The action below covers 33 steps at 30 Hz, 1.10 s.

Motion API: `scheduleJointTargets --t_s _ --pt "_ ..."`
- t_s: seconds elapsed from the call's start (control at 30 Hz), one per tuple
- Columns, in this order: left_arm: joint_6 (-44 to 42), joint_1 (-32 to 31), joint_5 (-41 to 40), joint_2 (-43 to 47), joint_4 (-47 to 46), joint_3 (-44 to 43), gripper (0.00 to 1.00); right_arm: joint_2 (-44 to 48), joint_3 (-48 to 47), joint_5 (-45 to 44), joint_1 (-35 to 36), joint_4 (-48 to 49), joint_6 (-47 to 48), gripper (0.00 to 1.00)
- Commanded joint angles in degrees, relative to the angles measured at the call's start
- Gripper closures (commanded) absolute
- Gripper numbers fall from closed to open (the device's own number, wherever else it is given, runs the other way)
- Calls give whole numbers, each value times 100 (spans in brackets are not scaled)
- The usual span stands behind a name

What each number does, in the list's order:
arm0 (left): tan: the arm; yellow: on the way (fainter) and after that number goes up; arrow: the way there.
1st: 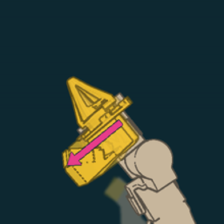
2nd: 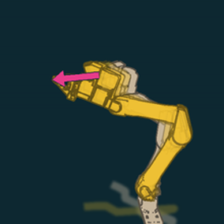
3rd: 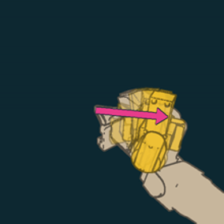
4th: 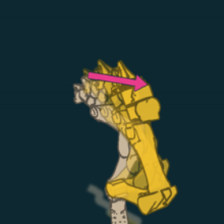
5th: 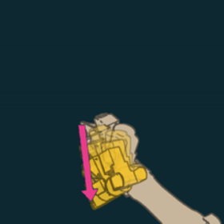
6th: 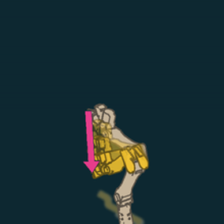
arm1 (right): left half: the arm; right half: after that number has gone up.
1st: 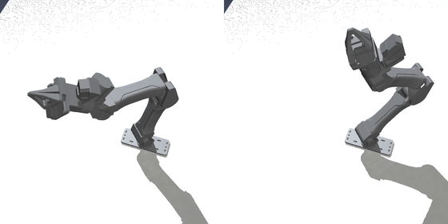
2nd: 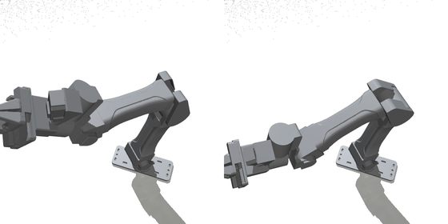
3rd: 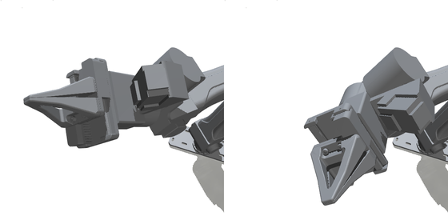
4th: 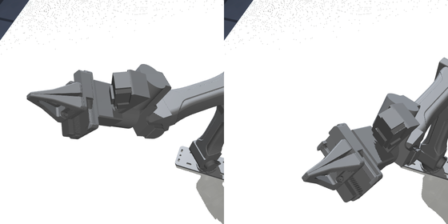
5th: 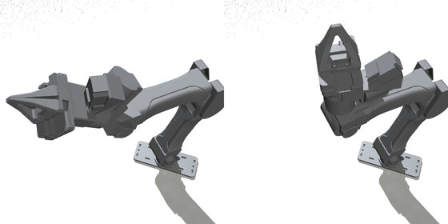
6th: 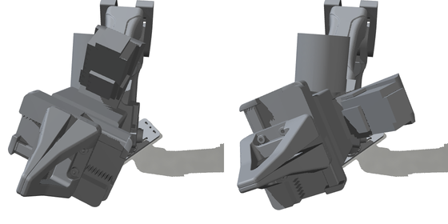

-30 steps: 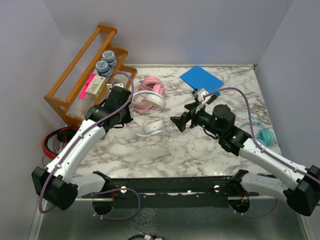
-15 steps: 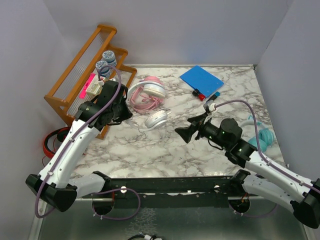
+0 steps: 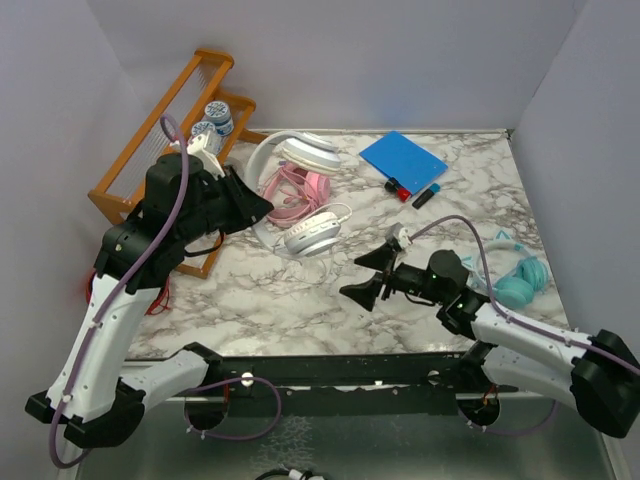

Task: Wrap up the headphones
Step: Wrap the headphones cable around the headphones.

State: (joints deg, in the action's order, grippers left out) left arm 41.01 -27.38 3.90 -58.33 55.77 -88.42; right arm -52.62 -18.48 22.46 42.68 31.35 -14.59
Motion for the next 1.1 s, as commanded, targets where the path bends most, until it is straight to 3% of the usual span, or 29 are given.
scheduleJointTargets --t_s 0.0,0.23,0.37,0.53,0.6,0.67,0.73,0.83,0.93,1.07 --pt "92 4 1103 -251 25 -138 100 -887 -379 1101 12 907 635 2" --pt "-23 2 1141 -400 14 -185 100 -1957 -273 1542 202 2489 474 6" --pt "-97 8 1333 -457 24 -289 100 -2274 -486 1673 411 2560 471 8" --pt "-142 2 1390 -432 73 -328 100 -2533 -790 1174 786 2400 582 12" --pt "-117 0 1462 -404 96 -261 100 -2778 -910 1141 795 2539 553 21" --pt "-131 4 1506 -340 97 -214 100 -2987 -996 1112 795 2715 489 39" --pt "-194 7 1453 -298 171 -244 100 -3074 -928 939 795 3008 339 64" --pt "-316 4 1366 -276 274 -311 100 -3057 -534 167 791 3627 -118 95" --pt "-429 2 1392 -269 371 -361 100 -2998 -208 -567 659 3926 -471 99" --pt "-770 4 1361 -238 622 -362 100 -2993 -271 -859 19 3568 -1271 99"
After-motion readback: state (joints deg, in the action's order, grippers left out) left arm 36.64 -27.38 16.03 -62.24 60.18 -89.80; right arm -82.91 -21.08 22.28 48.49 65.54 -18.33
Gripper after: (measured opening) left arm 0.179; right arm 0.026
